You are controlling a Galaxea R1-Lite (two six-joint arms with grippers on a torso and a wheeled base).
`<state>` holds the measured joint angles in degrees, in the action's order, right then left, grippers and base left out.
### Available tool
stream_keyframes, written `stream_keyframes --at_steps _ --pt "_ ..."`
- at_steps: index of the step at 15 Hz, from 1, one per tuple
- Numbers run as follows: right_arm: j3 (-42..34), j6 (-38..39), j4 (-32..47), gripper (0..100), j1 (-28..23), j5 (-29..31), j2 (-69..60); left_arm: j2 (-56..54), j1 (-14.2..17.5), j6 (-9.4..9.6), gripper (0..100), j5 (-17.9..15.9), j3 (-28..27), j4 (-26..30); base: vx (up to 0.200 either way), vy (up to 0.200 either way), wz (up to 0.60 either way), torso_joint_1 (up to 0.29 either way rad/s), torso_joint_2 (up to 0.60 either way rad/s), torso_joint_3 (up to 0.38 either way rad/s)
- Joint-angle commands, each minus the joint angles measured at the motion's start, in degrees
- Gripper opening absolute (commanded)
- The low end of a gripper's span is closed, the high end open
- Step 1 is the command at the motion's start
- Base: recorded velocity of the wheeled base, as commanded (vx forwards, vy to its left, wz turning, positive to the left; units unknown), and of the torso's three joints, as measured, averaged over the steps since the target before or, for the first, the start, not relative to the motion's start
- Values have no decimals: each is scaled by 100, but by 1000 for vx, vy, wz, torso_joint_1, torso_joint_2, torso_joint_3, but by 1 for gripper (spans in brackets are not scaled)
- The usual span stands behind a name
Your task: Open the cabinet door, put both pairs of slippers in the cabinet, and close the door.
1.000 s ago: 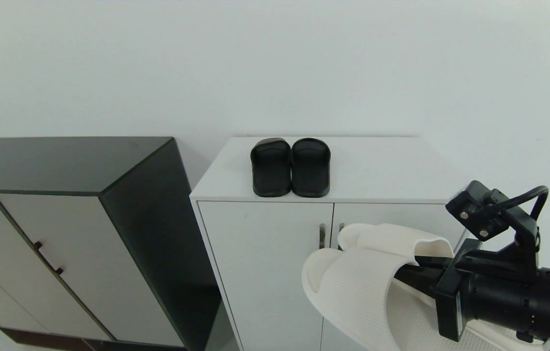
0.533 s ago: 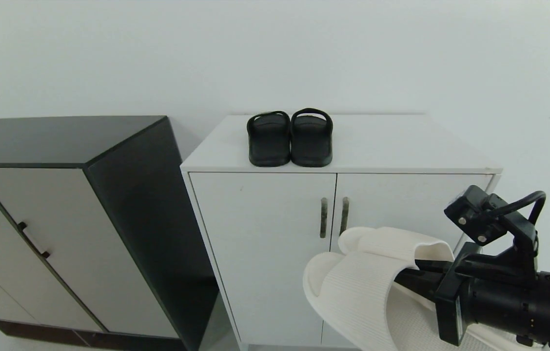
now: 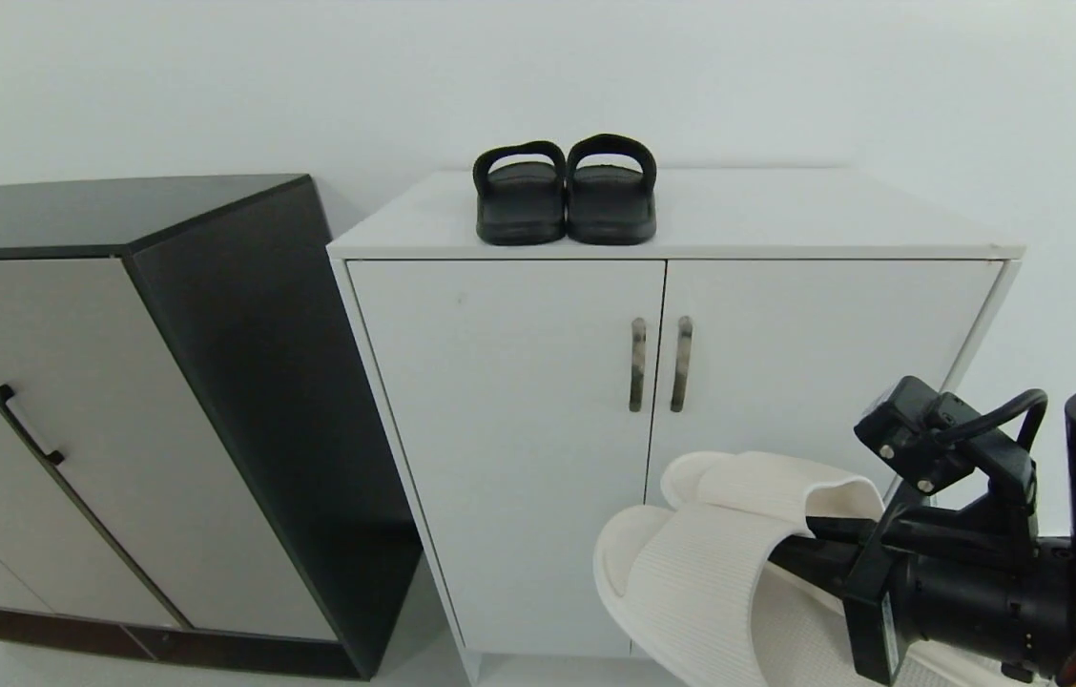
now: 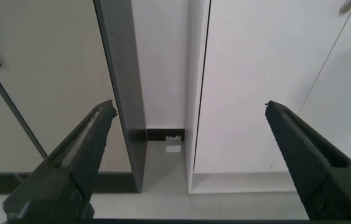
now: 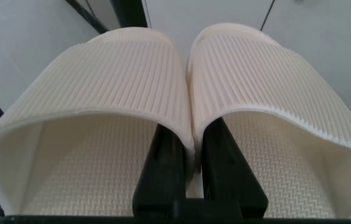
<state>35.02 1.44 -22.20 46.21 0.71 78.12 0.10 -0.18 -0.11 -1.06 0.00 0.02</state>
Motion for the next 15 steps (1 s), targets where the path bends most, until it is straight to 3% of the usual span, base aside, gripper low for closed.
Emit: stream_keyframes --at_steps 1,2,8,9,10,11,12,13,14,15 --pt "-31 -3 -30 0 2 0 63 -1 1 29 100 -17 0 6 0 0 0 -95 461 354" --pt "-66 -3 -39 0 2 0 63 -1 1 116 100 -17 0 6 0 0 0 -95 461 359" --pt "-127 -135 -65 0 -7 0 -77 263 -17 143 100 -79 -18 -2 0 0 0 -47 415 363" --pt "-101 -117 -171 0 -16 17 107 816 -34 213 100 -228 -563 -231 0 0 0 2 159 139" --pt "-127 -126 -250 0 -16 26 107 1230 -52 266 100 -641 -932 -240 0 0 0 -7 110 90" --pt "-127 -126 -267 0 -16 26 107 1915 -52 521 100 -1247 -1063 -275 0 0 0 -2 56 36" --pt "-127 -126 -276 0 -16 26 81 2688 -61 617 100 -1617 -1169 -477 0 0 0 0 0 0" --pt "-127 -126 -276 0 -16 26 72 3365 -140 609 100 -1880 -1230 -1048 0 0 0 0 0 0" --pt "-136 -126 -276 0 -16 26 72 3954 -430 609 100 -2285 -1292 -1681 0 0 0 0 0 0" --pt "-136 -117 -276 0 -16 26 81 4358 -729 609 100 -2460 -1424 -1989 0 0 0 0 0 0"
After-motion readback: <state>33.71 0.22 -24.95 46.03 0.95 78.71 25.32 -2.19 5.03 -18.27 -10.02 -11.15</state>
